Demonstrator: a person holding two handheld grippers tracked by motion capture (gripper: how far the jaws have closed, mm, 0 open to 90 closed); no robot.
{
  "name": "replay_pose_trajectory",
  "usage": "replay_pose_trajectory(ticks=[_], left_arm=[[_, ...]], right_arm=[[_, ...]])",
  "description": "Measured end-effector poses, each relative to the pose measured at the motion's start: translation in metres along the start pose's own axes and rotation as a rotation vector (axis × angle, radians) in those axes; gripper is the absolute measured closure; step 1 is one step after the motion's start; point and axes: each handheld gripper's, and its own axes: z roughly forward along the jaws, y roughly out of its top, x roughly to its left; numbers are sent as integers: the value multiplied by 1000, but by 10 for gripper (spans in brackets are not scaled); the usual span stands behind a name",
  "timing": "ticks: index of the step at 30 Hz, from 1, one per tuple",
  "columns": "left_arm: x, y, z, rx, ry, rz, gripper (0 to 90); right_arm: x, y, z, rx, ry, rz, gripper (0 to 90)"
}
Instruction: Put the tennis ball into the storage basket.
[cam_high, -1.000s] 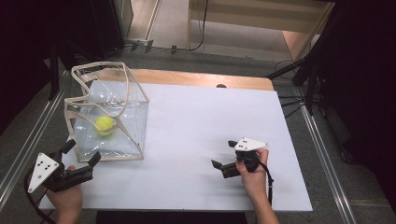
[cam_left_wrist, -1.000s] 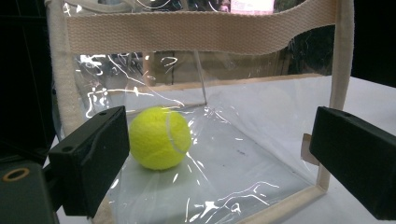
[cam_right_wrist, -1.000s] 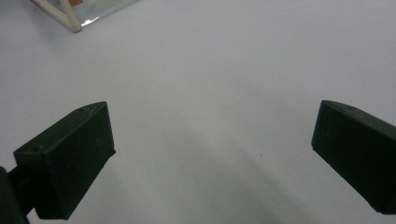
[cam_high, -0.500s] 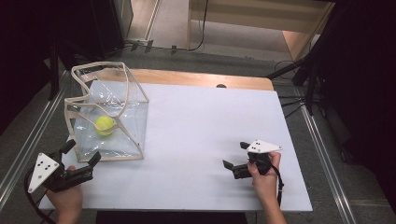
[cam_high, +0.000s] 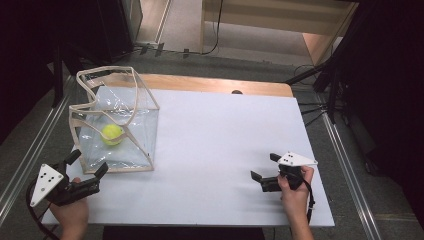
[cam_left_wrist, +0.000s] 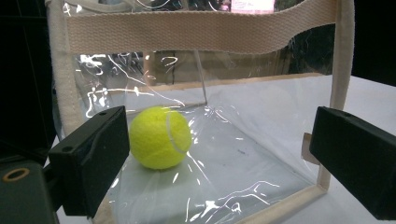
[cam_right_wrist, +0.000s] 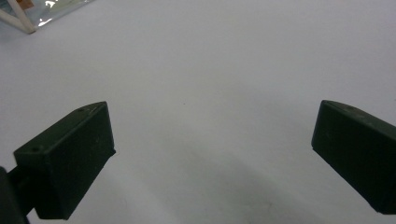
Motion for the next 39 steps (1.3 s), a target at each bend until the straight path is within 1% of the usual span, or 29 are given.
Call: replay_pose_trajectory(ticks=[3,4,6,7,9,11,12,15,18,23,24,26,28,32,39], left_arm=[[0,0,0,1,1,0,53],[0,0,0,2,1,1,53],[0,0,0,-1,0,0,53],[0,0,0,-1,0,0,53],[0,0,0,0,0,0,53],[0,0,0,-1,-1,1,53],[0,0,0,-1,-1,1,53],[0,0,0,0,0,1,54],[0,0,0,2,2,1,53],[0,0,0,-1,1,1,53],[0,0,0,-1,1,1,53],[0,0,0,-1,1,1,53],[0,0,0,-3,0,-1,53],[0,0,0,-5,-3,-2,54],[0,0,0,-7,-2,-5,53]], right_arm=[[-2,-1,-3,-6,-12,8,0],[-6,-4,-6,-12,-14,18,0],[-8,-5,-9,-19,-29,28,0],[-8,-5,-9,-19,-29,28,0],[-13,-8,-14,-35,-40,36,0],[-14,-9,-16,-36,-43,39,0],[-17,-12,-19,-43,-51,52,0],[-20,-14,-23,-51,-59,64,0],[-26,-18,-30,-64,-78,70,0],[-31,-22,-36,-76,-86,76,0],[-34,-23,-39,-89,-94,84,0],[-36,-25,-42,-89,-109,92,0],[-38,-28,-45,-99,-110,108,0],[-40,-31,-49,-104,-120,119,0],[-40,-32,-48,-106,-115,120,0]])
